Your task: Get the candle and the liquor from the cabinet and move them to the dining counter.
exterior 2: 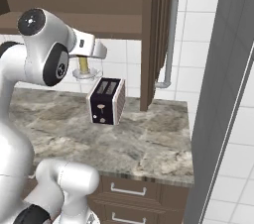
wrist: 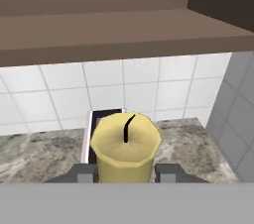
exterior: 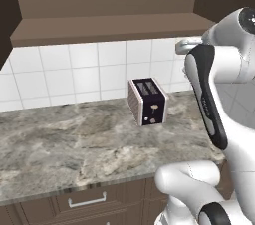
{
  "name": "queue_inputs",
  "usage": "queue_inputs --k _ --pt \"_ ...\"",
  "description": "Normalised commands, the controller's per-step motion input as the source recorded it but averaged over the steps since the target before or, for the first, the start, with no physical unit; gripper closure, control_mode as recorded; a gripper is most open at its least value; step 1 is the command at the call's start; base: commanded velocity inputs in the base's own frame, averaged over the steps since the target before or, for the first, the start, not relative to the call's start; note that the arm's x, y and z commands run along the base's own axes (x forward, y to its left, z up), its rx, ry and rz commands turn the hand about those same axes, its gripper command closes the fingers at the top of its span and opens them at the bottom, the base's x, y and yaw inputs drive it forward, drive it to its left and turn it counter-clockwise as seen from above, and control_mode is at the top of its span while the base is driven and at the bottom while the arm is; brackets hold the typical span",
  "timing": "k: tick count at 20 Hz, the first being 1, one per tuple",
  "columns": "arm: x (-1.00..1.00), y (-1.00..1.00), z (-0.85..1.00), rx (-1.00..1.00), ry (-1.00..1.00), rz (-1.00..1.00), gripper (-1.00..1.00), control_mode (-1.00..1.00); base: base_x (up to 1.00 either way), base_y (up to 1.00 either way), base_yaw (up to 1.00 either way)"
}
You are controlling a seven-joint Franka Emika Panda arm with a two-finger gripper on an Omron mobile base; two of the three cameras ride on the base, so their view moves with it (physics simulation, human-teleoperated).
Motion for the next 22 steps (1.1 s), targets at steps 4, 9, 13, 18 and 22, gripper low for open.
queue_inputs --k 4,9,13,18,22 --pt "-0.44 0.02 -0.57 0.01 0.01 0.00 1.00 -1.00 0.00 0.00 0.00" --pt "-0.03 0.04 -0.35 0.01 0.02 0.00 1.00 -1.00 0.00 0.00 0.00" --pt "0.00 0.09 -0.08 0.00 0.11 0.03 1.00 -1.00 0.00 0.00 0.00" --pt "0.00 0.02 -0.07 0.00 0.11 0.05 1.00 -1.00 0.00 0.00 0.00" --pt "0.00 0.00 -0.02 0.00 0.00 0.04 1.00 -1.00 0.00 0.00 0.00"
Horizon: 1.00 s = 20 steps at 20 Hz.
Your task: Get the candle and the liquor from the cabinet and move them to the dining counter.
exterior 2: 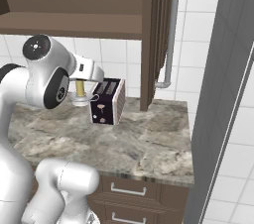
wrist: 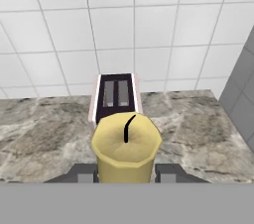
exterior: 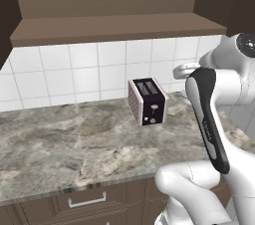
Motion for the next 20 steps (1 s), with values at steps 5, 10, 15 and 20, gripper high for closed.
queue_inputs --k 5,10,15,20 --pt "0.00 0.06 0.00 0.00 0.00 0.00 1.00 -1.00 0.00 0.00 0.00" --pt "0.00 0.18 0.00 -0.01 0.00 0.00 1.00 -1.00 0.00 0.00 0.00" --pt "0.00 0.12 0.00 0.00 0.00 0.00 1.00 -1.00 0.00 0.00 0.00" --pt "0.00 0.00 0.00 0.00 0.00 0.00 1.00 1.00 -0.19 0.00 -0.01"
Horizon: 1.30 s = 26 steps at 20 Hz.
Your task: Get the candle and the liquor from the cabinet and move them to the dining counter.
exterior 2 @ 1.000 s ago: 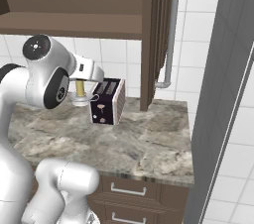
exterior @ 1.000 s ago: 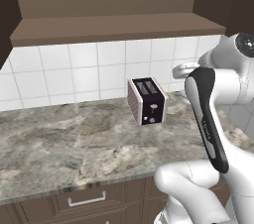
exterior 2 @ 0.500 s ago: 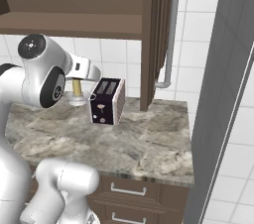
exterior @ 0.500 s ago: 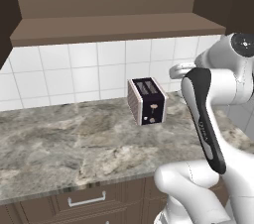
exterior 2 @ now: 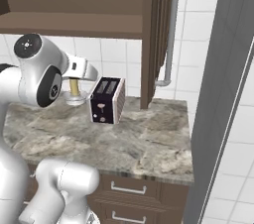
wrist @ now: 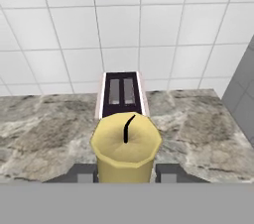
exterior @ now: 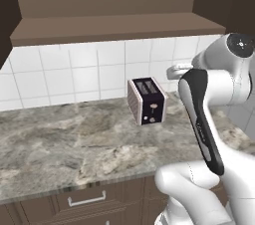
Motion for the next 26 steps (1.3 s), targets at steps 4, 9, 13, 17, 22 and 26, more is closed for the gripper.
queue_inputs --k 4,9,13,17,22,26 --pt "0.00 0.00 0.00 0.00 0.00 0.00 1.00 1.00 -0.97 0.00 -0.28" --pt "0.00 0.00 0.00 0.00 0.00 0.00 1.00 1.00 -0.99 0.02 -0.48" --pt "0.00 0.00 0.00 0.00 0.00 0.00 1.00 1.00 -0.71 0.06 -0.65" --pt "0.00 0.00 0.00 0.00 0.00 0.00 1.00 1.00 -0.49 0.05 -0.87" --pt "0.00 0.00 0.00 0.00 0.00 0.00 1.00 1.00 -0.33 0.00 -0.95" --pt "0.00 0.00 0.00 0.00 0.00 0.00 1.00 1.00 -0.10 0.00 -0.93"
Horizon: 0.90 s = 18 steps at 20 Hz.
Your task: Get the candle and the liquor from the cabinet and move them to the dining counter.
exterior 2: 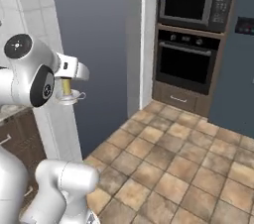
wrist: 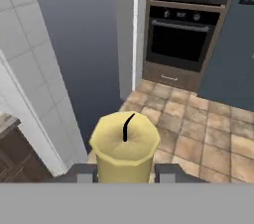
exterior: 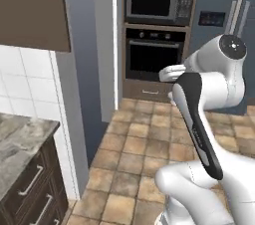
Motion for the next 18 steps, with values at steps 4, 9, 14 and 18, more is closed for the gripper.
queue_inputs --k 4,9,14,18 --pt "0.00 0.00 0.00 0.00 0.00 0.00 1.00 1.00 0.01 0.00 -0.91" --pt "0.00 0.00 0.00 0.00 0.00 0.00 1.00 1.00 0.51 0.00 -0.71" --pt "0.00 0.00 0.00 0.00 0.00 0.00 1.00 1.00 1.00 0.27 -0.28" --pt "0.00 0.00 0.00 0.00 0.00 0.00 1.00 1.00 1.00 0.57 -0.13"
